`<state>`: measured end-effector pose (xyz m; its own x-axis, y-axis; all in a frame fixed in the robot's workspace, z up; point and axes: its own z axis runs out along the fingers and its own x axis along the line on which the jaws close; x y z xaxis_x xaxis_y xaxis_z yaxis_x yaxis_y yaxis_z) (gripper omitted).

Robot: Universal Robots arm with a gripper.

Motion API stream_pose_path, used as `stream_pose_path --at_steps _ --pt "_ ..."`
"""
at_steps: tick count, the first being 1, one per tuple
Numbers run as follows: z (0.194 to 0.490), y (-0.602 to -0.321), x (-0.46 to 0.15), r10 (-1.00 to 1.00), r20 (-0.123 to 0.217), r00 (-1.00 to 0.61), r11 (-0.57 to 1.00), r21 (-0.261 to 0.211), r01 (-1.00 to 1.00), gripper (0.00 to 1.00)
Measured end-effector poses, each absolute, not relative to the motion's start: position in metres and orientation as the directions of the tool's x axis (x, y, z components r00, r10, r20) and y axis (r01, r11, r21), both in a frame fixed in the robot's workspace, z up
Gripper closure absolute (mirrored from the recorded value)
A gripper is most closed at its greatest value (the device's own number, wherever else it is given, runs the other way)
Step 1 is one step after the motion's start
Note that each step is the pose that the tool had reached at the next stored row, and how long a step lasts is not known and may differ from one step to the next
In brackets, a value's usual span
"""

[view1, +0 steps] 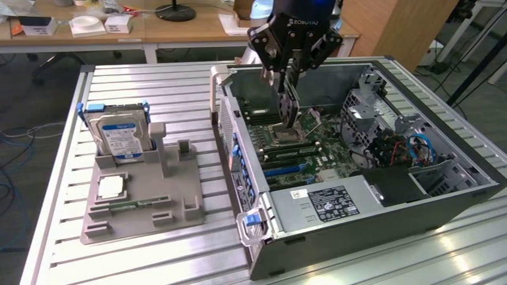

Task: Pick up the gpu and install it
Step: 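Pick up the gpu and move the gpu toward the slot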

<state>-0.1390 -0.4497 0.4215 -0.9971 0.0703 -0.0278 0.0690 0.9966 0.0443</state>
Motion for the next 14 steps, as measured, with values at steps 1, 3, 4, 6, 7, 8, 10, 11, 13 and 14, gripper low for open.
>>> stream_pose_path --at_steps 1,3,4,6,7,8,10,11,13,14 --pt "0.4216 -0.4497 -0.1386 0.070 -0.028 -0.997 0.997 0.044 0.069 0.74" --pt "0.4215 -0.4497 -0.1378 0.070 -0.028 -0.997 0.997 0.044 0.069 0.74" --pt "0.4216 -0.4497 -0.1374 0.070 -0.028 -0.997 0.997 0.044 0.069 0.74" --pt "0.4215 -0.4497 -0.1365 0.070 -0.028 -0.997 0.997 0.044 0.069 0.74" --pt "0.4215 -0.4497 -0.1361 0.070 -0.028 -0.997 0.997 0.044 0.069 0.74" --pt "0.4216 -0.4497 -0.1357 0.070 -0.028 -0.997 0.997 0.044 0.069 0.74" --pt "0.4215 -0.4497 -0.1350 0.070 -0.028 -0.997 0.997 0.044 0.069 0.74" --pt "0.4216 -0.4497 -0.1346 0.070 -0.028 -0.997 0.997 0.044 0.069 0.74" --pt "0.4215 -0.4497 -0.1340 0.070 -0.028 -0.997 0.997 0.044 0.069 0.74" --pt "0.4215 -0.4497 -0.1336 0.070 -0.028 -0.997 0.997 0.044 0.069 0.74"
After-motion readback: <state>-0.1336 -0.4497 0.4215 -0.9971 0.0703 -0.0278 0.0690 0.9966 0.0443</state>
